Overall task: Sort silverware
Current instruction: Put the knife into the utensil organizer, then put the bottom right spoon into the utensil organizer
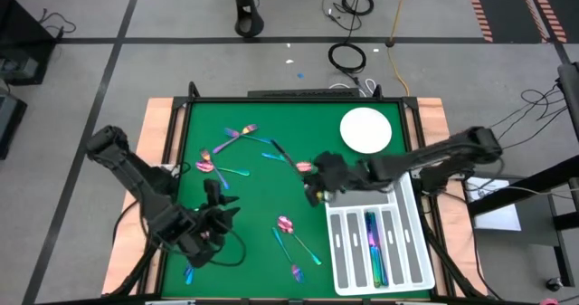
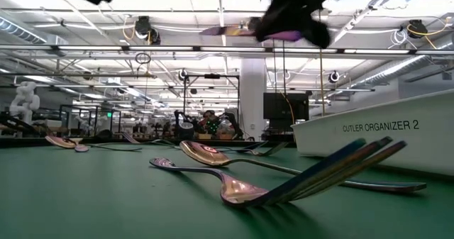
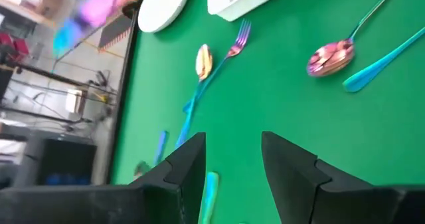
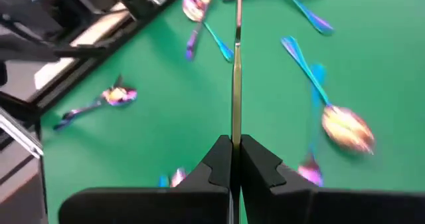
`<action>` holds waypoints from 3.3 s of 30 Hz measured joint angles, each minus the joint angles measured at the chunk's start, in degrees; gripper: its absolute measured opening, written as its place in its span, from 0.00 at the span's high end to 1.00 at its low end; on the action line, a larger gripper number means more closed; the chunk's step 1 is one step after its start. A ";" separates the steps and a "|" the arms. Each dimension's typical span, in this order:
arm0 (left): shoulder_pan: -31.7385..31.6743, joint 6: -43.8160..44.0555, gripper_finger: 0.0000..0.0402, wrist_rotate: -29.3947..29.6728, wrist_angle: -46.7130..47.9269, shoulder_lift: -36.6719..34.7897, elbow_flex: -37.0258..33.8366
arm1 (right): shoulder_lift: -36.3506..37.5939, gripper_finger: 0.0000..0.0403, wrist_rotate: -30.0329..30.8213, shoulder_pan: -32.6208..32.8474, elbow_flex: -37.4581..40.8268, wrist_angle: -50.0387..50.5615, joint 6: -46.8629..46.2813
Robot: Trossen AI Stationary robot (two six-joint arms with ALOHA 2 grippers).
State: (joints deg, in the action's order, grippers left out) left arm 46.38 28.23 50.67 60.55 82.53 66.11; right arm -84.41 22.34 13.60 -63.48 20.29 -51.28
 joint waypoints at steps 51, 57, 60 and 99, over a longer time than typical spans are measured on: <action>3.78 32.02 0.63 39.39 -10.59 -0.82 -17.03 | -12.10 1.00 -0.29 47.22 -9.75 48.19 -81.62; 2.08 31.19 0.63 39.39 -10.59 -0.82 -17.03 | -12.10 1.00 -11.43 46.99 -9.86 56.56 -82.65; 1.13 31.17 0.63 39.39 -10.59 -0.82 -17.03 | -12.10 1.00 -10.97 46.67 -9.86 55.63 -82.65; -0.18 29.74 0.63 39.28 -11.68 -0.82 -16.99 | -17.34 0.70 -16.37 42.79 -12.27 45.70 -81.55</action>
State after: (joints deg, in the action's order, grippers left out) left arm 46.19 57.97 89.95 48.87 81.71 49.12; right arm -101.75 5.97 56.39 -75.75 65.99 -132.84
